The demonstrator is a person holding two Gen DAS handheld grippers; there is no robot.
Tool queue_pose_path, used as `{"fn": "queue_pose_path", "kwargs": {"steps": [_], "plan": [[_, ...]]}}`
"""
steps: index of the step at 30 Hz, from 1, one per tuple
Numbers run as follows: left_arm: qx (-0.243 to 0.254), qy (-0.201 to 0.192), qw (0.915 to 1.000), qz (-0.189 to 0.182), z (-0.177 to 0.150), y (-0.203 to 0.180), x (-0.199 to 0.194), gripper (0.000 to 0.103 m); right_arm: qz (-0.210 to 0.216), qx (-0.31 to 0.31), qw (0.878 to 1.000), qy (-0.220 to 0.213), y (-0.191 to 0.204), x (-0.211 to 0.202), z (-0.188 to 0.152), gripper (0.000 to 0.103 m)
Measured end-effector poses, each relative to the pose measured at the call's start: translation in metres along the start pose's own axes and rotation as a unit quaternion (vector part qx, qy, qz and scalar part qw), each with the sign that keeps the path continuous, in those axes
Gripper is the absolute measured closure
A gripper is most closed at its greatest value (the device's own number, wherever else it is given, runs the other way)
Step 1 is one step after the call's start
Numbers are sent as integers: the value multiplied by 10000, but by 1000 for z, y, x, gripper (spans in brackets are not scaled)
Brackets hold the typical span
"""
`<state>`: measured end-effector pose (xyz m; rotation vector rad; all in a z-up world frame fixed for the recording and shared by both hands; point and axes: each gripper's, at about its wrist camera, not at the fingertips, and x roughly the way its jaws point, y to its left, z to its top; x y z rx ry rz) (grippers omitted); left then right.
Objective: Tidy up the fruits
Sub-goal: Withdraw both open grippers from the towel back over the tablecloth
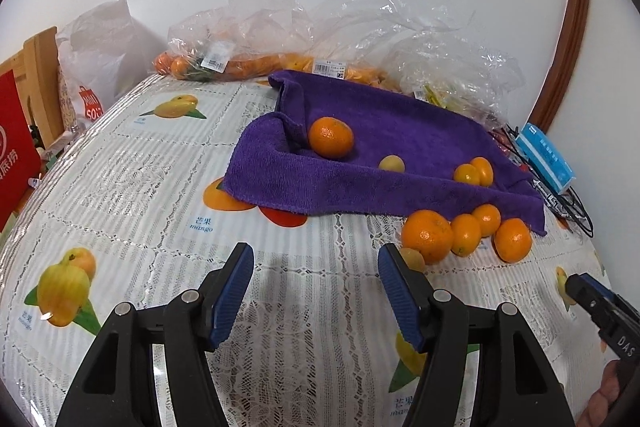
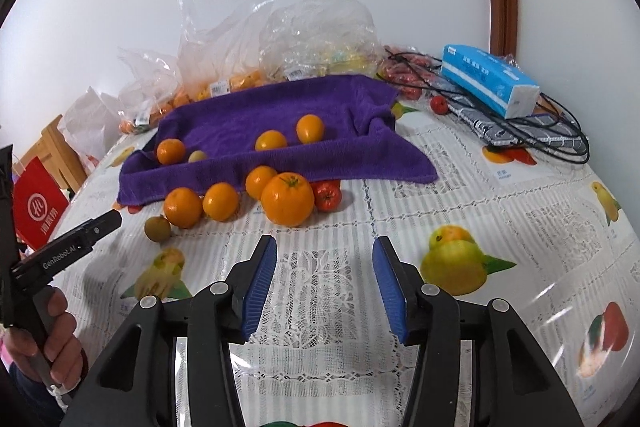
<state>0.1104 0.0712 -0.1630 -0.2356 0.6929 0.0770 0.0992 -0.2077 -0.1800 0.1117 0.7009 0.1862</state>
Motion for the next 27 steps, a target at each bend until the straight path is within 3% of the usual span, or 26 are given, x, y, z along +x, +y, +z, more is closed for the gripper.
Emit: {"fn": "queue_pose_path", "kwargs": {"steps": [8,15,27], "plan": [[51,-138,9999,33,0,-2,-4,40,53,-88,9999,93,7,3,5,53],[-144,-204,9997,16,-6,7,-17,40,213,-33,9995,-221,11,-27,20,53],[189,-689,9974,13,7,-9,-101,37,237,-17,9971,-729,10,-107,19,53]]}}
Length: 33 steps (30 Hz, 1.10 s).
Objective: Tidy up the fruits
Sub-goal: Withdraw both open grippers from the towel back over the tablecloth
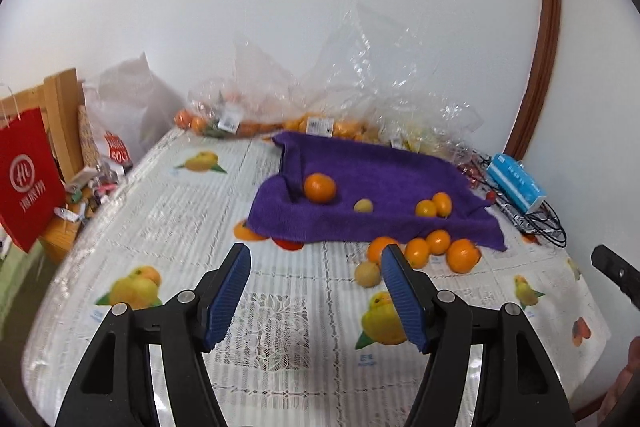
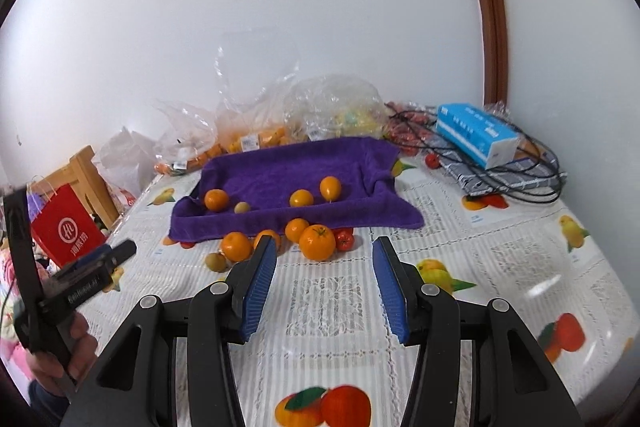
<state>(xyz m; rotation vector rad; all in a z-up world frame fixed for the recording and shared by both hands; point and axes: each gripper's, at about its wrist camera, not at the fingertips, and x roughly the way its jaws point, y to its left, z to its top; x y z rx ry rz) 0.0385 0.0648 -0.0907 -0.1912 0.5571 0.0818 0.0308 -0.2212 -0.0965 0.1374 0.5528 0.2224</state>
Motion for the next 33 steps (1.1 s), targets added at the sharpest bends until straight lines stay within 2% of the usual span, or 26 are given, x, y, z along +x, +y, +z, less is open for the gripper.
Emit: {"fn": "queue_pose_path", "kwargs": {"steps": [5,12,19,23,33], "plan": [[293,-183,9994,31,12,-10,-22,36,102,-113,9996,-256,6,-27,0,46],[297,-221,9993,-85,16,-16,-28,34,241,-5,9992,-334,5,-31,4,46],[-22,223,9996,-141,-2,-6,7,34,261,5,9995,-168,2,-11,-4,46],[-201,676,9975,-22,-17,7,40,34,307,61,9995,34,-3,10,-14,46],[-617,1172,9911,122,-33,42,79,34,41,-212,9980,591,1,68,-38,46]]}}
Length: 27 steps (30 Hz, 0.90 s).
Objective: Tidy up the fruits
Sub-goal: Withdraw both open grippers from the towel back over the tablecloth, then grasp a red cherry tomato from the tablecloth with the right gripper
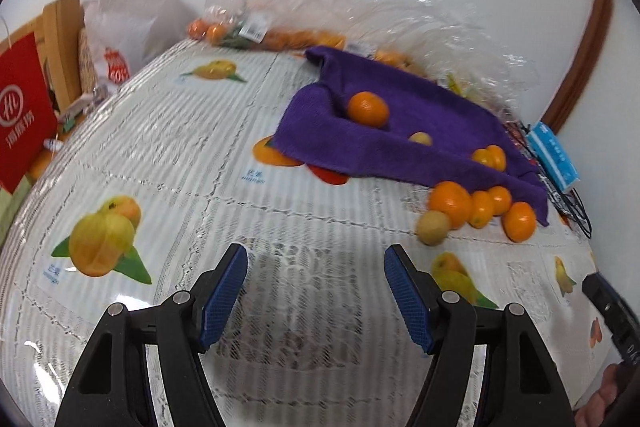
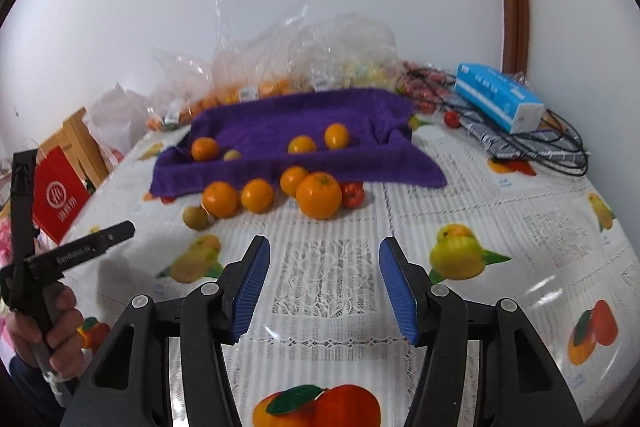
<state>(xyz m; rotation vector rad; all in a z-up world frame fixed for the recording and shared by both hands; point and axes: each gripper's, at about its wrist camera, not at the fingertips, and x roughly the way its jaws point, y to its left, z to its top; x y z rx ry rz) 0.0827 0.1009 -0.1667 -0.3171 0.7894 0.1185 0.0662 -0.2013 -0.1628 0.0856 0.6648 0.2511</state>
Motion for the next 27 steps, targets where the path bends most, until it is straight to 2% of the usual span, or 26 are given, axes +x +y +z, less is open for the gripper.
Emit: {"fn": "queue_pose_path", "kwargs": {"steps": [4,7,10,12,16,20,24,27], "plan": [[-63,12,9999,-93,7,1,8,34,252,316,9990,193,-10,22,-1,46],[32,120,9999,-105,12,-3,15,34,35,312,9993,221,-12,37,2,46],[76,135,9998,-117,16,-5,19,34,69,287,9993,243,-14,52,7,46],[66,134,9998,-119,19,-7,22,34,93,251,9993,244,-13,61,12,53],[105,109,9998,-101,24,-12,24,34,164,147,9994,282,-8,80,25,54],[78,139,9998,-71,25,-11,27,34,53,135,9996,244,-17,85,32,55],[-39,253,9995,-197,25,-10,34,34,-20,214,9996,204,-34,81,33,59],[-50,272,9994,-199,27,-14,39,34,-205,152,9989,392,-41,92,35,64]]}}
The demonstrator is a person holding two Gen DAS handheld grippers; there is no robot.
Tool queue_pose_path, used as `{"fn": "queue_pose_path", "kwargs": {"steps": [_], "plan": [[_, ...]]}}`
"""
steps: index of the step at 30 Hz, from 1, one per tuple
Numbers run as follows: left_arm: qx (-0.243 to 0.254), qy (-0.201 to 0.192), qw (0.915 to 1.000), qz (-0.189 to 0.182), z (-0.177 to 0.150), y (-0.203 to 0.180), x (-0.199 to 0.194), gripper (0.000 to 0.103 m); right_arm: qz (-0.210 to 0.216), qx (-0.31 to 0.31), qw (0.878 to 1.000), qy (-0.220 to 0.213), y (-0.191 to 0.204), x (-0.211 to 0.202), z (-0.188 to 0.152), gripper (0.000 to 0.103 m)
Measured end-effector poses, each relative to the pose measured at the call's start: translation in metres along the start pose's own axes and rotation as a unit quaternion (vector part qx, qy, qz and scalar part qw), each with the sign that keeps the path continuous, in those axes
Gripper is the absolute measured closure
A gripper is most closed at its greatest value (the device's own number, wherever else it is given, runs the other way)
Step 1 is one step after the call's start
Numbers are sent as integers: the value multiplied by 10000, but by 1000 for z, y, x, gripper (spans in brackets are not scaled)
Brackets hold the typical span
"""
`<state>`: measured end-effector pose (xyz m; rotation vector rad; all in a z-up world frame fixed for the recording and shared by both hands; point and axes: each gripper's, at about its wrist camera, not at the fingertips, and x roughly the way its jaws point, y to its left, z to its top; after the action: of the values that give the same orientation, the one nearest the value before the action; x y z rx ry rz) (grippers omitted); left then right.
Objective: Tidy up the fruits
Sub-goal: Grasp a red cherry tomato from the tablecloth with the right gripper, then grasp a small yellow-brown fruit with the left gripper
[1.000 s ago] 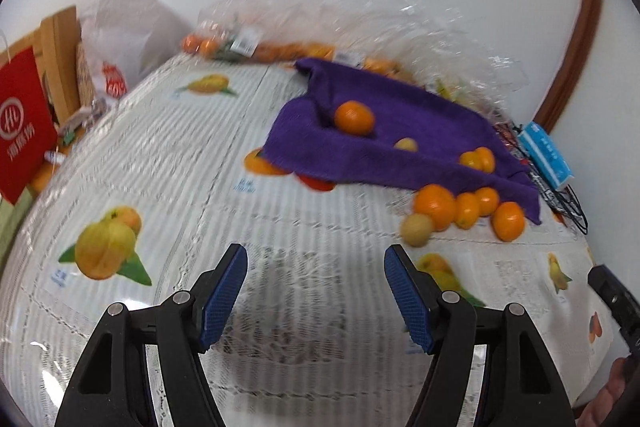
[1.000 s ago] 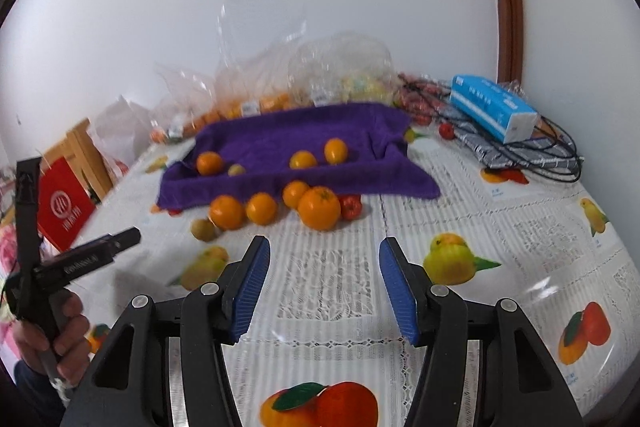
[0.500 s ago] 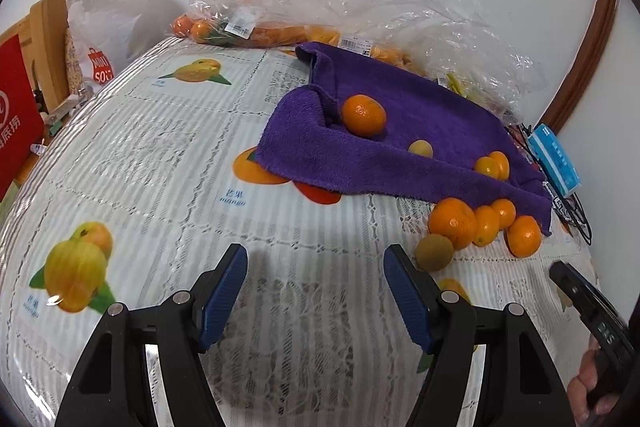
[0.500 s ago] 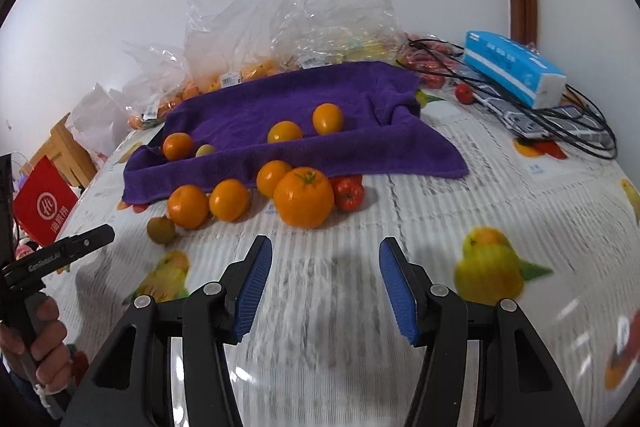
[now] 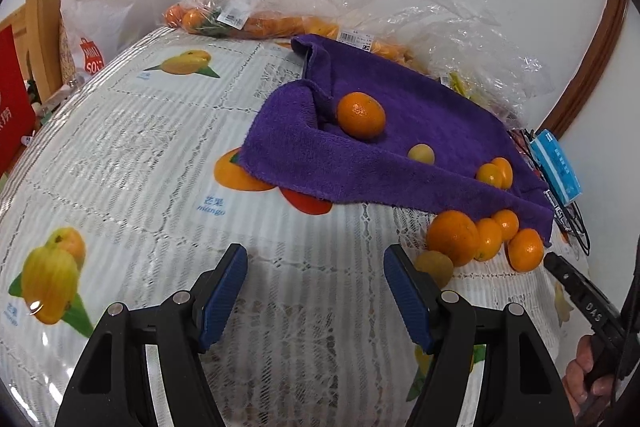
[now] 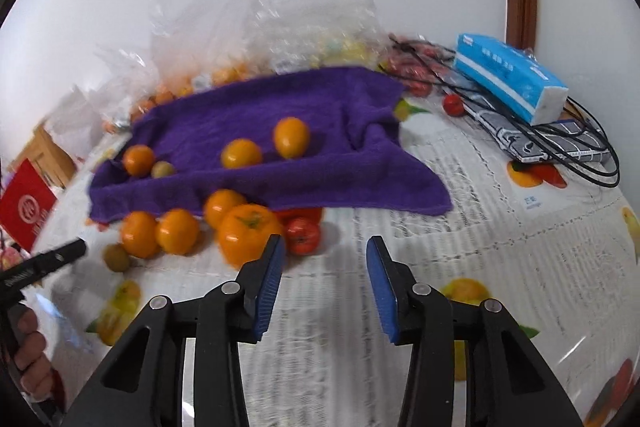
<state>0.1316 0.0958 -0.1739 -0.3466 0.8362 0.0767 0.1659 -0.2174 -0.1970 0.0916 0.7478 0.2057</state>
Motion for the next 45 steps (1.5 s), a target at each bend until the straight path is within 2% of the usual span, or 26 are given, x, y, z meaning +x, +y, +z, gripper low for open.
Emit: {"fn": "queue_pose_path", "kwargs": {"steps": [7,18,20,23,27,30,31,33,35,39,40,45], "plan": [[33,-24,10000,-5,3,-2,4,34,42,-189,9997,130,9,18,5,67],[140,138,9994,-301,2,-12,3,34,35,-308,9985,449,14,39,9,71],[214,109,9984,-503,-1,-16,2,34,-55,-382,9982,459,16,41,10,78],[349,100,9968,-707,-3,-26,-1,34,-3,-419,9982,425,17,37,8,78],[551,151,9962,-655,-7,-40,2,34,30,-351,9989,295,10,25,5,78],[651,313,9964,-448,-9,-50,13,36,22,-252,9994,231,2,14,2,78],[719,249,9965,-361,-10,-53,12,35,30,-210,9996,206,-1,9,0,78],[769,261,9959,-396,-10,-59,15,36,42,-138,9997,171,-7,0,-2,78],[815,185,9959,-338,-12,-64,17,41,86,-50,9999,139,-13,-9,-5,78],[1166,111,9931,65,-17,-77,18,71,103,24,9999,86,-18,-21,-13,78],[1249,115,9920,117,-19,-80,17,74,100,35,9999,75,-18,-24,-16,78],[1357,121,9905,197,-19,-83,18,76,176,69,9998,115,-18,-27,-30,78]]}}
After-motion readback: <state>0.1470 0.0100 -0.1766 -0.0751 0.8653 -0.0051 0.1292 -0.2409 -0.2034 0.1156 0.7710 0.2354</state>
